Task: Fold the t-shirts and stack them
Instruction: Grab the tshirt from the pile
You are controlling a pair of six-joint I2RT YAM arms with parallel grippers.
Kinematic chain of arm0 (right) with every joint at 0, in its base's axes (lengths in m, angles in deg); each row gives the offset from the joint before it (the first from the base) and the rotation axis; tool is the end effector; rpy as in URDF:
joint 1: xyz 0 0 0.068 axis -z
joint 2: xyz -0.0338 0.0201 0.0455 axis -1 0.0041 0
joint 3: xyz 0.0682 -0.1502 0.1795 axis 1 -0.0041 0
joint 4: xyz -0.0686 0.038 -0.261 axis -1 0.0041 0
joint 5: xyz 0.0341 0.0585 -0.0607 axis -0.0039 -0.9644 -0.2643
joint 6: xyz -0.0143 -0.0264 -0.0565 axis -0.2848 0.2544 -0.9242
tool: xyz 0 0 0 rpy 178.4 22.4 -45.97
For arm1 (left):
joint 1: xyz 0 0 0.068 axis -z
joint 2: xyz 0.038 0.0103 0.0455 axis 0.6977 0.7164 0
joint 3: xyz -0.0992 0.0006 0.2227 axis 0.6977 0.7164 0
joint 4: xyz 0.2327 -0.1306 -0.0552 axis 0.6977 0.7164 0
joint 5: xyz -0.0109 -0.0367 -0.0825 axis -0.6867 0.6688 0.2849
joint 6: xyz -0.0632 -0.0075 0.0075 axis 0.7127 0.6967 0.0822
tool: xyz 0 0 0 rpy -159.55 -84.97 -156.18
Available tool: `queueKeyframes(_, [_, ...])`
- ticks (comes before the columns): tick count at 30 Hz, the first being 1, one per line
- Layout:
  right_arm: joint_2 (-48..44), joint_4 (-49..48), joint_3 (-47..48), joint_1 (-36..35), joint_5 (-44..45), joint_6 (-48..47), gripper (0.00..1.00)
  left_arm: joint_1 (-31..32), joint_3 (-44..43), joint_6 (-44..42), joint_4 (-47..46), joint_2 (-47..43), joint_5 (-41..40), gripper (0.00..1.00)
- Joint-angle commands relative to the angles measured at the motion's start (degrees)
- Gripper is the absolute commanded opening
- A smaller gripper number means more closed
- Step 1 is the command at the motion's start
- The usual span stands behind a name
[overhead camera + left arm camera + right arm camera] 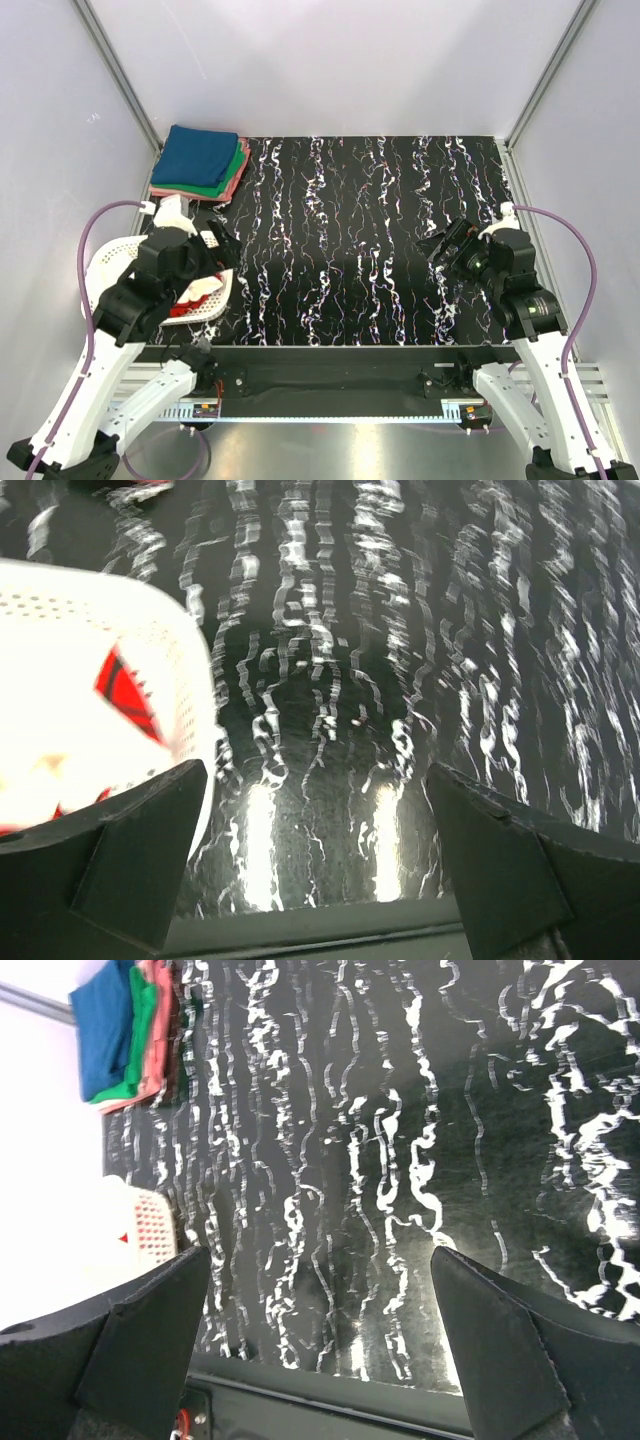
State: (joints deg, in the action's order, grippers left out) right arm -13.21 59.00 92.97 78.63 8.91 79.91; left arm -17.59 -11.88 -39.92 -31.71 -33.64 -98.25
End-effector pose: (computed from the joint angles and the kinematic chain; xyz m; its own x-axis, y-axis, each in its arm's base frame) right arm 0.1777 0.0417 0.3061 -0.5468 0.5083 -0.6653 0.0322 0.8068 0.5900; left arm 0.1515 -0.0634 0.3447 -0.5087 -0.3173 -0.8004 -0.0096 0.9316 -0.3632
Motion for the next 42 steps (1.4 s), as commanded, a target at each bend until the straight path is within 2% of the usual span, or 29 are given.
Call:
queueKeyframes(1, [-1.0, -3.2, 0.4, -0.3, -2.8, 1.8, 1.00, -0.3, -4.1, 9.9, 5.7, 3.0, -14.0, 0.99])
queueKeyframes(5, [-0.8, -2.7, 0.3, -0.3, -4.9, 1.3, 1.00, -2.6, -4.3, 17.7, 8.6, 8.0, -17.9, 0.99])
queueKeyframes(7, [-1.0, -2.3, 0.3, -0.3, -6.0, 1.0, 1.00, -4.9, -3.6, 20.1, 9.8, 11.8, -16.4, 0.99])
queueKeyframes(9, [-1.1, -1.8, 0.4, -0.3, -6.3, 1.0, 1.00, -10.7, -2.9, 22.3, 10.4, 13.6, -13.4, 0.99])
queueKeyframes(10, [-1.1, -1.0, 0.5, -0.3, -6.3, 1.2, 1.00, -13.4, -1.2, 22.7, 10.1, 14.6, -8.8, 0.99])
queueKeyframes(11, [-1.2, -0.6, 0.8, -0.3, -6.2, 1.3, 1.00, -19.1, 0.0, 22.8, 9.4, 15.7, -6.3, 0.99])
queueKeyframes(13, [-1.2, 0.5, 1.0, -0.3, -6.6, 1.7, 1.00, -24.3, 4.6, 22.3, 6.1, 16.4, 0.0, 0.97])
queueKeyframes(14, [-1.3, 0.5, 0.7, -0.3, -7.4, 1.6, 1.00, -27.6, 5.8, 21.8, 4.9, 16.9, 0.9, 0.96])
queueKeyframes(17, [-2.3, -1.4, -0.3, -0.2, -11.7, 1.4, 1.00, -32.3, 10.0, 22.0, 0.7, 18.0, 2.2, 0.91])
queueKeyframes(20, [-4.8, -3.8, -2.0, -0.3, -14.8, 2.8, 1.00, -34.9, 14.3, 24.3, -4.8, 19.3, 2.0, 0.89])
queueKeyframes(25, [-7.7, -8.2, -4.2, -0.3, -17.3, 6.4, 1.00, -36.8, 17.1, 24.6, -13.1, 28.0, 3.0, 0.81])
queueKeyframes(26, [-7.9, -8.4, -4.2, -0.3, -17.4, 6.4, 0.99, -36.9, 16.2, 23.9, -13.7, 29.7, 4.0, 0.71])
queueKeyframes(27, [-7.9, -8.2, -4.0, -0.3, -17.7, 6.4, 1.00, -37.0, 15.4, 23.0, -14.6, 31.0, 5.0, 0.55])
queueKeyframes(28, [-7.8, -7.9, -3.5, -0.3, -17.6, 6.0, 1.00, -37.4, 14.6, 20.9, -15.0, 32.7, 7.2, 0.34])
queueKeyframes(30, [-7.4, -6.9, -2.7, -0.3, -17.1, 5.2, 1.00, -37.6, 9.9, 19.7, -13.1, 33.0, 10.5, 0.00])
queueKeyframes(32, [-7.0, -6.2, -1.5, -0.3, -16.6, 5.0, 1.00, -37.7, 4.5, 18.5, -10.6, 29.7, 12.5, 0.00])
queueKeyframes(33, [-6.9, -5.8, -1.1, -0.3, -16.1, 5.0, 1.00, -37.7, -2.1, 17.6, -10.1, 27.6, 16.6, 0.00])
queueKeyframes(35, [-6.8, -5.9, -0.4, -0.3, -15.9, 5.0, 1.00, -37.2, -9.2, 16.9, -11.7, 22.4, 20.4, 0.00])
queueKeyframes(36, [-6.8, -6.0, -0.3, -0.3, -16.0, 5.4, 1.00, -36.9, -19.1, 17.2, -12.0, 21.5, 23.0, 0.00])
queueKeyframes(38, [-6.9, -6.5, 0.1, -0.3, -15.9, 5.7, 1.00, -35.6, -29.9, 17.0, -13.4, 23.1, 27.6, 0.00])
queueKeyframes(39, [-7.0, -7.0, 0.2, -0.3, -16.0, 5.9, 1.00, -35.2, -35.1, 17.2, -15.0, 24.7, 34.2, 0.00])
queueKeyframes(40, [-7.0, -7.4, 0.4, -0.3, -15.9, 6.1, 1.00, -34.2, -44.2, 19.2, -16.2, 26.6, 38.0, 0.00])
queueKeyframes(42, [-8.0, -8.2, 0.6, -0.2, -15.9, 6.2, 1.00, -32.3, -49.0, 23.4, -24.2, 30.6, 47.6, 0.00])
